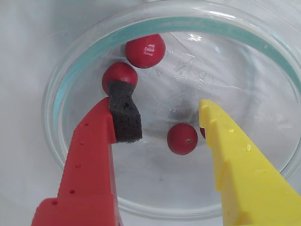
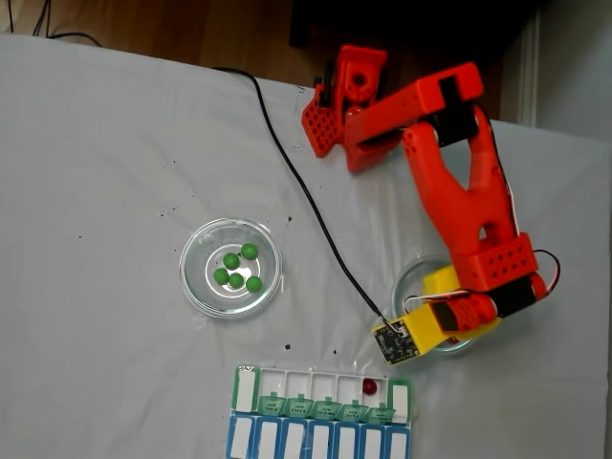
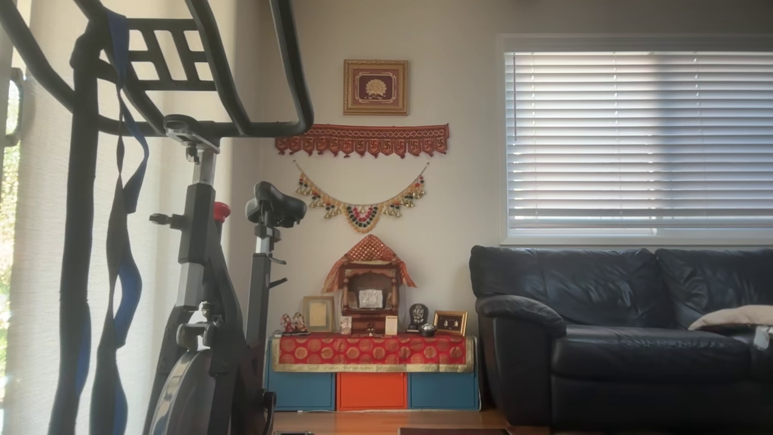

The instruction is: Sort medicines into box.

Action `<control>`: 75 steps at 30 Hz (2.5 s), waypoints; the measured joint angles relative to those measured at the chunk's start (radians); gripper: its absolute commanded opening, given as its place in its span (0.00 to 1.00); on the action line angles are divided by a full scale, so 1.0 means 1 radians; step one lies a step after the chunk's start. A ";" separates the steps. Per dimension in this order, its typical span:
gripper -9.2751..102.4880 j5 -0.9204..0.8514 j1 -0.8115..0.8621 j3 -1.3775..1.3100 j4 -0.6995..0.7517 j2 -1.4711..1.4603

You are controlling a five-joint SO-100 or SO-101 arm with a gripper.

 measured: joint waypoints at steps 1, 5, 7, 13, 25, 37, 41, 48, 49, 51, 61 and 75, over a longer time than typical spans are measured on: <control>0.28 0.000 0.000 0.000 -0.003 0.000; 0.28 -0.011 0.000 0.000 -0.006 0.000; 0.27 -0.012 0.000 0.002 -0.006 0.000; 0.27 -0.012 0.000 0.020 -0.025 0.000; 0.30 -0.031 0.000 0.031 -0.025 0.002; 0.34 -0.037 0.008 0.046 -0.025 0.026; 0.33 -0.055 0.008 0.046 -0.025 0.026; 0.32 -0.092 0.021 0.046 -0.041 0.026; 0.32 -0.095 0.023 0.046 -0.044 0.026; 0.31 -0.098 0.025 0.046 -0.052 0.026; 0.32 -0.101 0.023 0.067 -0.072 0.026; 0.33 -0.101 0.017 0.078 -0.095 0.026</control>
